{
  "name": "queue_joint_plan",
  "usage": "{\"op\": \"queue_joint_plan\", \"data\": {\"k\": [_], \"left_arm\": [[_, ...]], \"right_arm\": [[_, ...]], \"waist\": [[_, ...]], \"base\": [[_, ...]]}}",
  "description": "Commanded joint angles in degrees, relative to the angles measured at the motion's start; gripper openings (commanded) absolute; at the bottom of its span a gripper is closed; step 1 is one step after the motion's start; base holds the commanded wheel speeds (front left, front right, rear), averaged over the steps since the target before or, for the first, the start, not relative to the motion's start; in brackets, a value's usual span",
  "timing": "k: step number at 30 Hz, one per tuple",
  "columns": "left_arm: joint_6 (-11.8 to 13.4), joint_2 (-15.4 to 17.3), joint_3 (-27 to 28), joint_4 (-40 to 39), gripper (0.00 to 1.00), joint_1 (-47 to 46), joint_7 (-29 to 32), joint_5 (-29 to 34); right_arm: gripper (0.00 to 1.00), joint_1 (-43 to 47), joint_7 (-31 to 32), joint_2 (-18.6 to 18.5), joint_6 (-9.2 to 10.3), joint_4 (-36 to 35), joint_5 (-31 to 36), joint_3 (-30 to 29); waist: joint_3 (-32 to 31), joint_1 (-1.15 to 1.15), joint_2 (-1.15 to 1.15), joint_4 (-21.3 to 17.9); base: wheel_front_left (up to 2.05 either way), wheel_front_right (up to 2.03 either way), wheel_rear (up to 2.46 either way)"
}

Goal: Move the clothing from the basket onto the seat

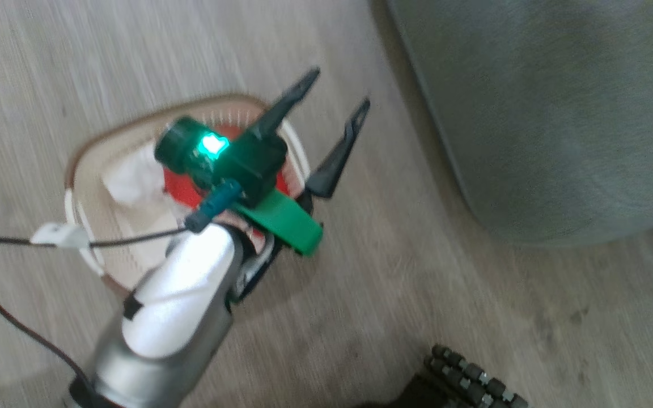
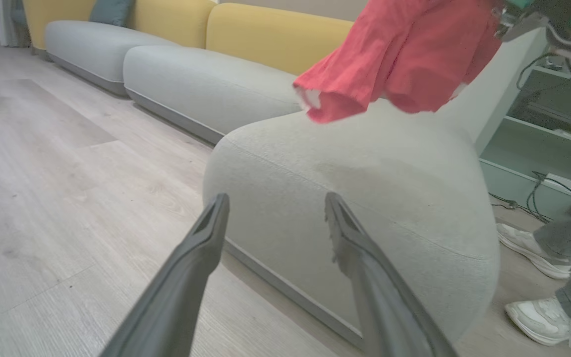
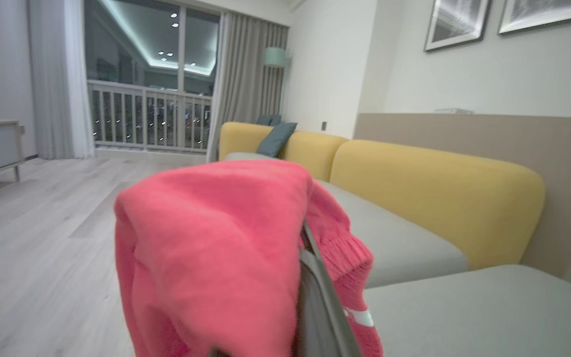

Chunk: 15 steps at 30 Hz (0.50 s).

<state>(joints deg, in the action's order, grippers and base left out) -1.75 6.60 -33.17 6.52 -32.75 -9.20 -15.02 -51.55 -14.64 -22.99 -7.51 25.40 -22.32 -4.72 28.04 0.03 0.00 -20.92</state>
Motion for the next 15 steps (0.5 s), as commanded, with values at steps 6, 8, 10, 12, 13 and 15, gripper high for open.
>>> {"op": "queue_joint_plan", "data": {"k": [6, 8, 10, 12, 13, 15], "left_arm": [[0.9, 1.7, 2.8, -4.4, 1.00, -6.2, 0.3, 1.8], [0.9, 1.4, 2.9, -5.2, 1.00, -6.7, 0.0, 1.7], [1.0, 1.1, 2.7, -5.7, 1.00, -6.9, -0.3, 1.5], [1.2, 1.0, 2.3, -5.8, 1.00, -6.8, -0.8, 1.9], [1.4, 1.0, 2.0, -5.9, 1.00, -6.7, -0.9, 2.3], [1.6, 0.8, 1.6, -5.9, 1.00, -6.3, -1.3, 2.3]], "right_arm": [[0.00, -17.8, -0.4, -8.0, 0.02, 7.1, 0.2, -12.2], [0.00, -21.7, -0.3, -10.8, 0.02, 10.9, 0.8, -15.0], [0.00, -24.6, -0.3, -13.2, 0.02, 14.8, 1.7, -17.9], [0.00, -26.7, -0.3, -14.3, 0.02, 18.5, 2.3, -22.5], [0.00, -27.5, -0.3, -14.5, 0.02, 19.5, 2.8, -25.2], [0.00, -26.9, -0.3, -14.3, 0.02, 21.5, 5.5, -29.4]], "waist": [[19.7, -0.03, 0.00, 9.3], [22.3, -0.03, 0.00, 11.0], [24.7, -0.03, 0.00, 12.6], [26.2, -0.03, 0.00, 14.1], [27.0, -0.03, 0.00, 14.7], [28.2, -0.03, 0.00, 15.9]], "base": [[0.00, 0.00, 0.00], [0.00, 0.00, 0.00], [0.00, 0.00, 0.00], [0.00, 0.00, 0.00], [0.00, 0.00, 0.00], [0.00, 0.00, 0.00]]}}
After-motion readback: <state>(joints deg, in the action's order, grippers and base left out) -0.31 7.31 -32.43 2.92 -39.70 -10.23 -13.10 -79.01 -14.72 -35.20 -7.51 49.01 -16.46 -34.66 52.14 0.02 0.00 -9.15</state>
